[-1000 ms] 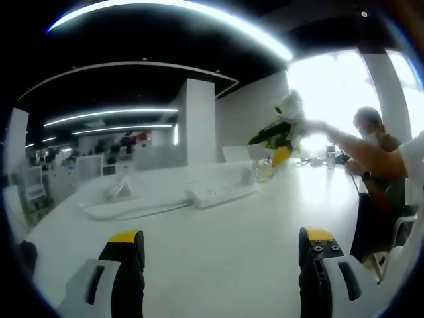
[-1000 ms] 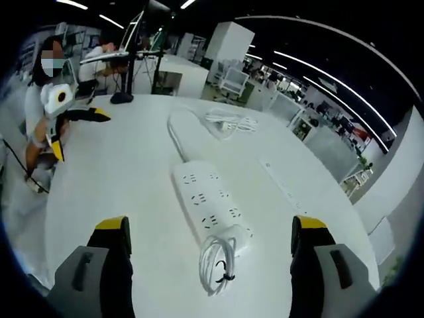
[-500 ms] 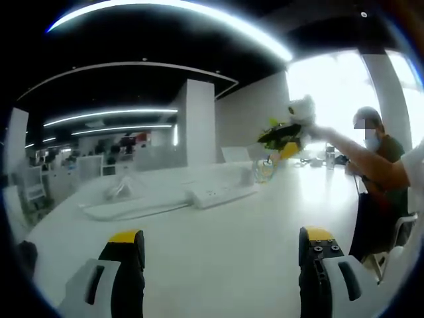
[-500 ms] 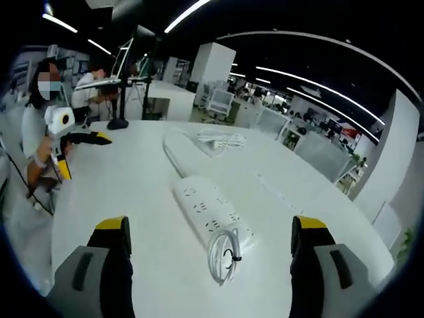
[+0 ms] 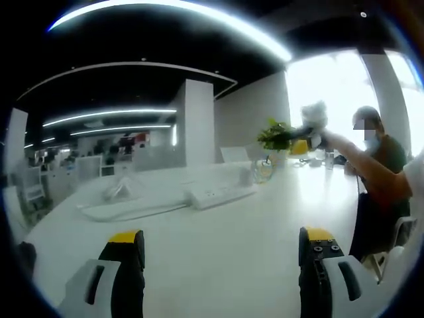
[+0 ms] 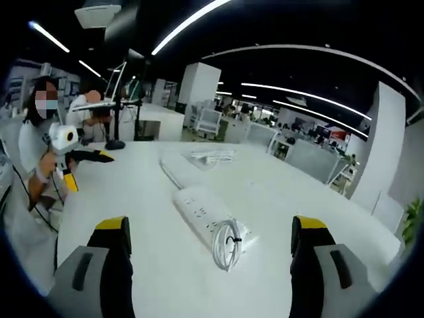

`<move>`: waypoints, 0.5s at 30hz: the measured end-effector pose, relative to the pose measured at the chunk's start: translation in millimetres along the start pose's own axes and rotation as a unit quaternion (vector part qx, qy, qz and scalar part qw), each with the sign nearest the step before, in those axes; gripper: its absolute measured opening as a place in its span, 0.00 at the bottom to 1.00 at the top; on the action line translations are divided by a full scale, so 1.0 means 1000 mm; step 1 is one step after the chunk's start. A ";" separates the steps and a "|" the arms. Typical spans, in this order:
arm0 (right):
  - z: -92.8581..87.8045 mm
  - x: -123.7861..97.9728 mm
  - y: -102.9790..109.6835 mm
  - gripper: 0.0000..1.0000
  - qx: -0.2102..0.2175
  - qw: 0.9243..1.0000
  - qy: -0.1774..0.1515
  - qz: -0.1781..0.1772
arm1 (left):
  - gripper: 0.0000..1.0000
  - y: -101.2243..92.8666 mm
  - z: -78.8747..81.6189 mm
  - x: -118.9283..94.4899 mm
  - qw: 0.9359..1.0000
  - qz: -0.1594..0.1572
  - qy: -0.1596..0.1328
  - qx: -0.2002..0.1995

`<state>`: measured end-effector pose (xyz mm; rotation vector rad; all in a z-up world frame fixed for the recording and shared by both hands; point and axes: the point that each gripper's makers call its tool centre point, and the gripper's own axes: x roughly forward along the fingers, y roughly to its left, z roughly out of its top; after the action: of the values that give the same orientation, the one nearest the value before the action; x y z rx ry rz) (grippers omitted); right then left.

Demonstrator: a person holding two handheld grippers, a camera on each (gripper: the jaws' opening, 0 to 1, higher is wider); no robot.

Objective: Straighten the power strip on the desk, plug the charger into it

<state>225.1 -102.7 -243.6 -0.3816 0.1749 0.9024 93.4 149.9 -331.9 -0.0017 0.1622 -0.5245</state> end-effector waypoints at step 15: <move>-0.013 -0.032 0.010 1.00 0.035 0.998 -0.051 -0.015 | 0.99 0.002 0.001 0.002 1.000 0.001 -0.001 -0.001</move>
<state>197.8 -125.3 -248.1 -0.2723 0.1067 0.8816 96.2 151.1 -331.6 -0.0036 0.1617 -0.5214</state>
